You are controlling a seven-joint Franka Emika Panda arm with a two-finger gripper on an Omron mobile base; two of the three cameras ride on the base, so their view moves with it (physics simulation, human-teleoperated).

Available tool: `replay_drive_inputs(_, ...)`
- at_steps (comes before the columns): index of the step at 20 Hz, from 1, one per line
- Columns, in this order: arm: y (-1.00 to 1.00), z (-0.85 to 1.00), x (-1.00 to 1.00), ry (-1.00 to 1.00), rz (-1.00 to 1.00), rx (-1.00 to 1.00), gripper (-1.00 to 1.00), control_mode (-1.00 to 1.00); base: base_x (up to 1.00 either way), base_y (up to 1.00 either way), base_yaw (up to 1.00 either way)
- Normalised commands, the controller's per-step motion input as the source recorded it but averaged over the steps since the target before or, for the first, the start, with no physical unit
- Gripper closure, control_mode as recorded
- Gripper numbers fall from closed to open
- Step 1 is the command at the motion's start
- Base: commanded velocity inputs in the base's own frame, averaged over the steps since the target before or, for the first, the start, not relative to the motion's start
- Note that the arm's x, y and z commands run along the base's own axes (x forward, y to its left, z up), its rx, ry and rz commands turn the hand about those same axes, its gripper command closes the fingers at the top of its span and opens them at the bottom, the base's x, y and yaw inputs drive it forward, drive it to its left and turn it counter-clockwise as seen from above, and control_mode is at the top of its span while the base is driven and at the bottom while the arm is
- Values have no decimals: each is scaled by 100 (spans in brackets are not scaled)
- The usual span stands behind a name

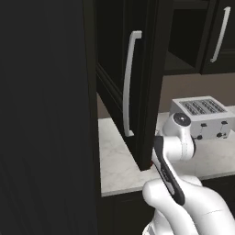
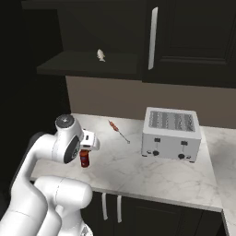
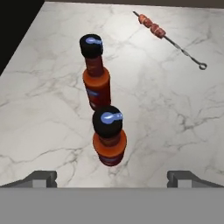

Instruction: Pick the condiment bottle and condiment bottle from the counter and place them in the cabinet.

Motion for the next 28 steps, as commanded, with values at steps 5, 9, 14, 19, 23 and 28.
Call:
replay_drive_inputs(5,1,-18,7,0,0,0,-100,-100,0,0,0)
replay_drive_inputs(9,6,-26,15,0,0,0,-100,-100,0,0,0)
replay_drive_inputs(14,9,-27,17,0,0,0,-100,-100,0,0,0)
replay_drive_inputs(19,8,-33,17,0,0,0,-100,-100,0,0,0)
replay_drive_inputs(23,3,-34,13,0,0,0,-100,-100,0,0,0)
replay_drive_inputs(28,0,-33,4,0,0,0,-100,-100,0,0,0)
